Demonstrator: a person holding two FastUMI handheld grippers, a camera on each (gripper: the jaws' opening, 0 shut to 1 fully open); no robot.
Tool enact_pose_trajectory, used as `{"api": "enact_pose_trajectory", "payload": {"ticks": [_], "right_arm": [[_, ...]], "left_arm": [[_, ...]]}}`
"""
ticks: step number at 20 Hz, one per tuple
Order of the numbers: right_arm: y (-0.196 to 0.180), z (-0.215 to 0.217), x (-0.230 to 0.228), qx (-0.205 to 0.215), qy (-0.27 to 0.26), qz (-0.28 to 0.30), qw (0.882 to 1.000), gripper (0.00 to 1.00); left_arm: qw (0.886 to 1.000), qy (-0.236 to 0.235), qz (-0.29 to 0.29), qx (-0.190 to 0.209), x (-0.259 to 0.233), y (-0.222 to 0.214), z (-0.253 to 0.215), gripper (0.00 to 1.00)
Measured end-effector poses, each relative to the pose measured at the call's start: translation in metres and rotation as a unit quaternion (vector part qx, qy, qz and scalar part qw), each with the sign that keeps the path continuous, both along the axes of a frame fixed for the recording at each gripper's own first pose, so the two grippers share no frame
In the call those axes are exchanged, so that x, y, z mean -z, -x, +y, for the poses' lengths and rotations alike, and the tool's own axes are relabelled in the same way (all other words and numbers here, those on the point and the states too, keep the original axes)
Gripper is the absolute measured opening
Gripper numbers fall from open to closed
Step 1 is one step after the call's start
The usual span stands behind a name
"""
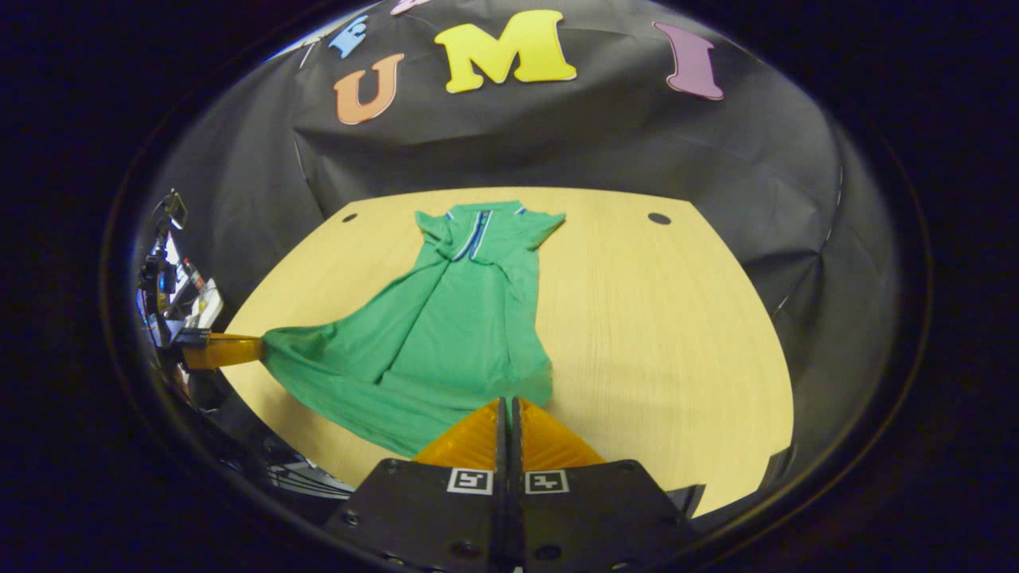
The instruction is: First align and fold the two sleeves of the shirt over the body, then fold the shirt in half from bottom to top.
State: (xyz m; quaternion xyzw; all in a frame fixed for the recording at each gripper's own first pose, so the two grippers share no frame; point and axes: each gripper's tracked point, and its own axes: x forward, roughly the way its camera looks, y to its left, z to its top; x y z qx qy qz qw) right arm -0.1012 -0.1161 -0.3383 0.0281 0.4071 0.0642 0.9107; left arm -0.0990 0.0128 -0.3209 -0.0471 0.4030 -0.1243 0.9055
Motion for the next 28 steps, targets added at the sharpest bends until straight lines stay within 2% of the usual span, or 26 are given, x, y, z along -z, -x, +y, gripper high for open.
{"api": "enact_pose_trajectory", "payload": {"ticks": [9,14,22,28], "right_arm": [[-0.098,-0.001,-0.066,0.002,-0.005,-0.063,0.998,0.00],[-0.161,-0.006,-0.077,0.016,-0.015,-0.078,0.997,0.00],[-0.293,-0.002,-0.106,0.012,-0.029,-0.112,0.993,0.00],[-0.370,-0.001,-0.111,0.026,-0.048,-0.114,0.992,0.00]], "left_arm": [[0.998,0.012,-0.069,-0.002,-0.050,-0.090,-0.016,0.09],[0.995,0.011,-0.100,-0.020,-0.065,-0.159,-0.012,0.09],[0.989,0.036,-0.133,-0.058,-0.087,-0.283,-0.007,0.09],[0.987,0.035,-0.148,-0.062,-0.091,-0.357,-0.005,0.09]]}}
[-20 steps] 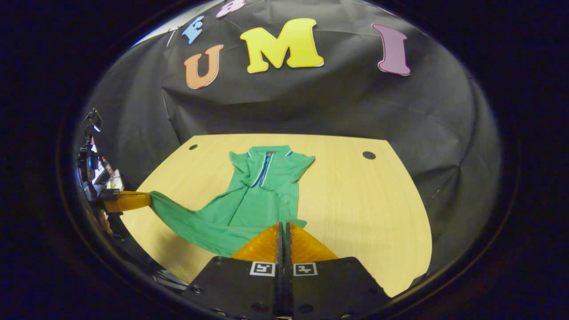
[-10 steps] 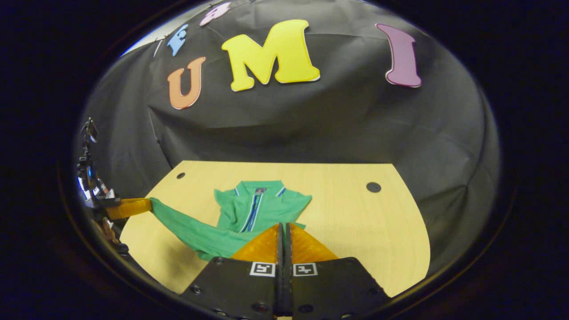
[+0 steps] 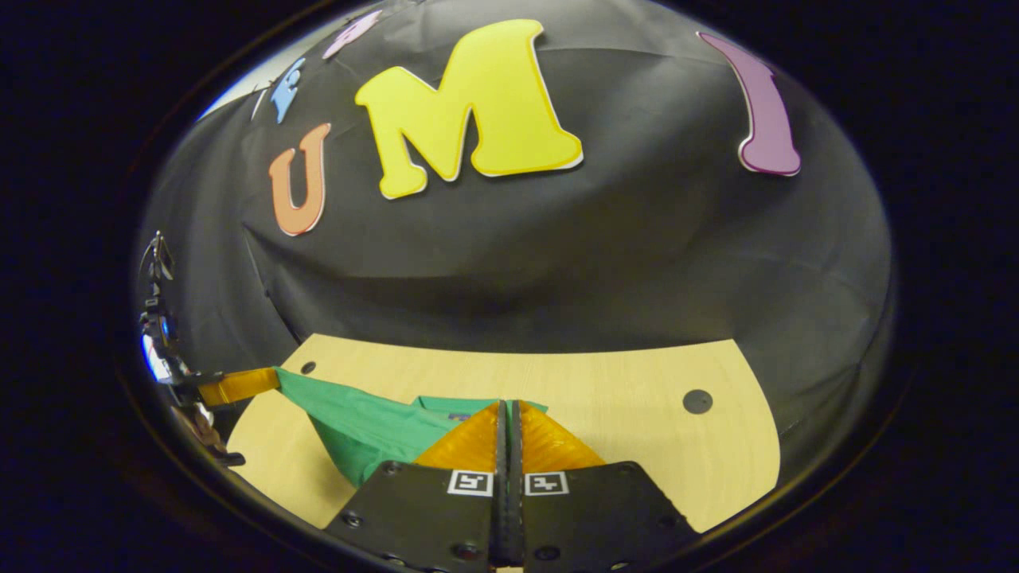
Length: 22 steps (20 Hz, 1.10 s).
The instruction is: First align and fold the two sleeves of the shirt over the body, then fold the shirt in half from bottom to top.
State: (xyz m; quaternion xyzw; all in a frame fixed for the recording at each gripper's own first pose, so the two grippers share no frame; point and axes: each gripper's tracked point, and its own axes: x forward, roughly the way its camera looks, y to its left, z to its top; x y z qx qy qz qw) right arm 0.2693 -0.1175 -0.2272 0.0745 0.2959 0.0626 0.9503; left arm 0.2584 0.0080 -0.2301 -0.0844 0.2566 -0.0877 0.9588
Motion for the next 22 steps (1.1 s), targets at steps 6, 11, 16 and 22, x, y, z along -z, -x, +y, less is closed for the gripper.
{"api": "enact_pose_trajectory", "payload": {"ticks": [6,11,16,22], "right_arm": [[-0.042,0.005,0.024,-0.009,0.022,0.005,1.000,0.00],[-0.064,0.008,0.055,-0.005,0.034,0.010,0.999,0.00],[-0.062,0.004,0.050,0.018,0.057,-0.017,0.998,0.62],[-0.031,0.017,-0.003,0.018,0.081,-0.074,0.994,0.98]], "left_arm": [[1.000,-0.026,0.006,-0.010,0.025,-0.042,0.004,0.10],[0.998,-0.038,0.030,-0.036,0.058,-0.052,0.013,0.10],[0.992,-0.063,0.054,-0.095,0.068,-0.041,0.041,0.65],[0.991,-0.087,-0.006,-0.104,0.009,-0.019,0.041,1.00]]}}
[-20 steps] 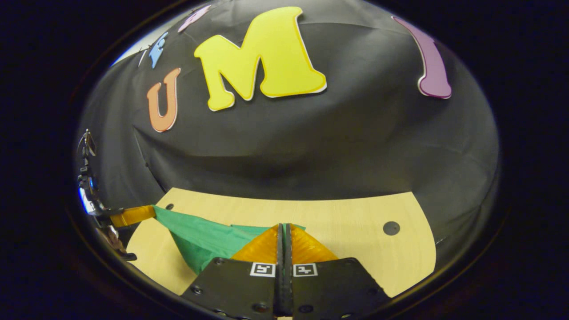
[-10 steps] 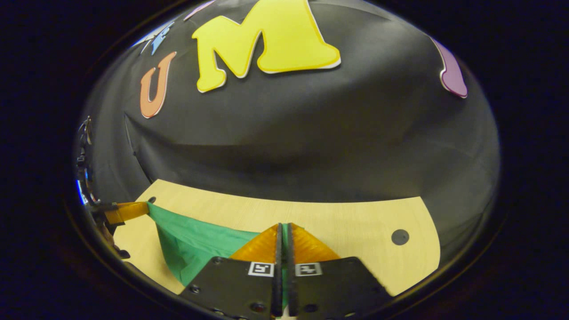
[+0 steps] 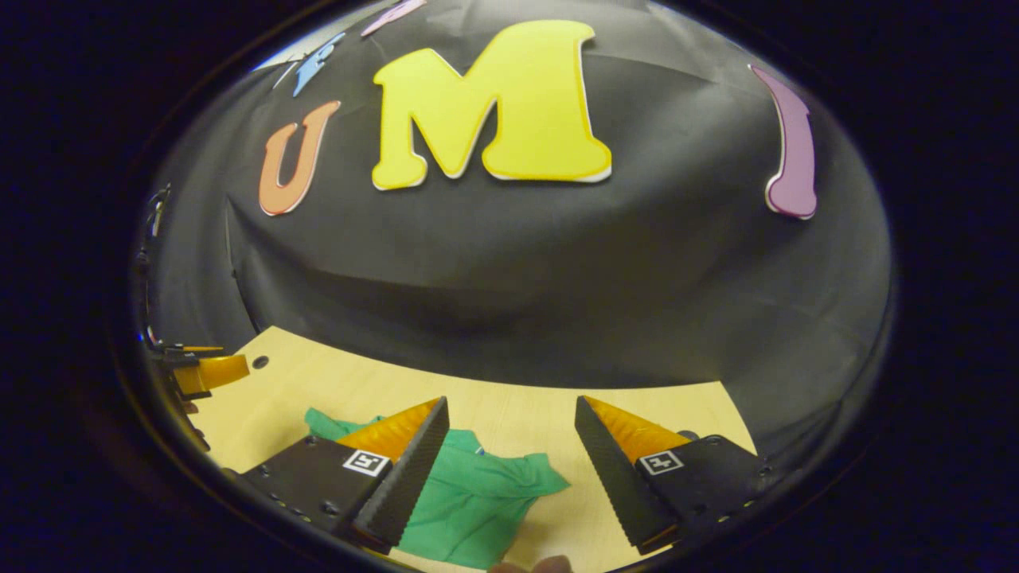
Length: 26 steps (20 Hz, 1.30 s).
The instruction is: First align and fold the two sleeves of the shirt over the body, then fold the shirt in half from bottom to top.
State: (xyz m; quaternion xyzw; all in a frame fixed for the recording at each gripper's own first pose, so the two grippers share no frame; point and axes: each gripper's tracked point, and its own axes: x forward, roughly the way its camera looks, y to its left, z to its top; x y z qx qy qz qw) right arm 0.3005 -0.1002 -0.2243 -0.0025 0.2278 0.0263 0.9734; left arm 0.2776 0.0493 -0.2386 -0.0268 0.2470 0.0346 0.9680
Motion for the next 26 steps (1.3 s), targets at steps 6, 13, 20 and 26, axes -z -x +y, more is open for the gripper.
{"api": "enact_pose_trajectory", "payload": {"ticks": [6,13,20,26], "right_arm": [[0.066,0.022,-0.091,-0.010,-0.009,-0.072,0.997,0.98],[0.195,0.029,-0.184,0.023,-0.010,-0.149,0.989,0.97],[0.331,0.052,-0.202,0.032,0.019,-0.179,0.983,0.96],[0.397,0.066,-0.215,0.036,0.019,-0.195,0.980,0.95]], "left_arm": [[0.995,-0.026,-0.100,0.007,-0.108,0.048,-0.015,1.00],[0.979,-0.037,-0.198,0.038,-0.217,0.161,-0.059,1.00],[0.977,-0.037,-0.205,0.042,-0.205,0.300,-0.069,1.00],[0.975,-0.038,-0.212,0.054,-0.214,0.362,-0.087,1.00]]}}
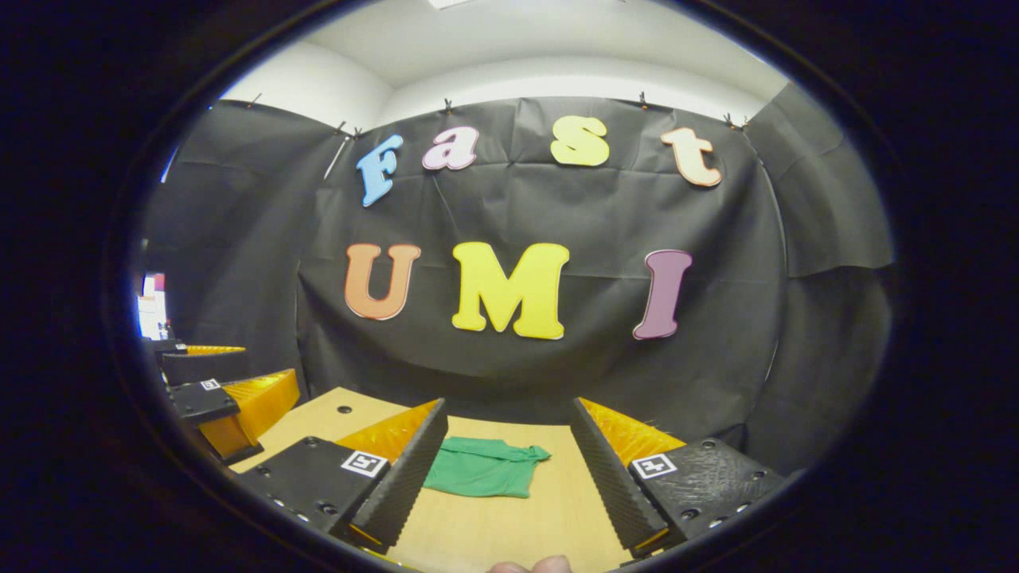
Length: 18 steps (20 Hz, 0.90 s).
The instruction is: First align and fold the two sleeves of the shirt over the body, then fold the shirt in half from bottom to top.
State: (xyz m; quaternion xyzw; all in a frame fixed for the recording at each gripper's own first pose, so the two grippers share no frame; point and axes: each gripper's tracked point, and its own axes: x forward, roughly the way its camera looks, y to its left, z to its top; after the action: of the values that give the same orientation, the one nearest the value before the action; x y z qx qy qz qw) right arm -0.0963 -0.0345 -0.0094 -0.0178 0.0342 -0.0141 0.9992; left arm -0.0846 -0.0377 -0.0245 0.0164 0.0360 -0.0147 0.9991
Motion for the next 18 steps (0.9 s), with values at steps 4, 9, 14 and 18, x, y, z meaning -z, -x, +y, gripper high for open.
{"api": "enact_pose_trajectory", "payload": {"ticks": [4,9,14,18], "right_arm": [[0.011,0.003,-0.006,-0.003,-0.009,-0.006,1.000,0.96],[0.015,-0.001,-0.014,-0.001,-0.008,-0.012,1.000,0.96],[0.012,-0.007,-0.012,-0.002,-0.011,-0.011,1.000,0.96],[0.011,-0.005,-0.007,-0.008,-0.021,-0.002,1.000,0.96]], "left_arm": [[1.000,-0.002,-0.005,0.000,-0.008,0.010,-0.003,1.00],[1.000,-0.002,-0.009,-0.002,-0.011,0.012,-0.007,1.00],[1.000,-0.007,-0.015,-0.010,-0.014,0.008,-0.008,1.00],[1.000,-0.001,-0.015,-0.013,-0.015,0.004,-0.013,1.00]]}}
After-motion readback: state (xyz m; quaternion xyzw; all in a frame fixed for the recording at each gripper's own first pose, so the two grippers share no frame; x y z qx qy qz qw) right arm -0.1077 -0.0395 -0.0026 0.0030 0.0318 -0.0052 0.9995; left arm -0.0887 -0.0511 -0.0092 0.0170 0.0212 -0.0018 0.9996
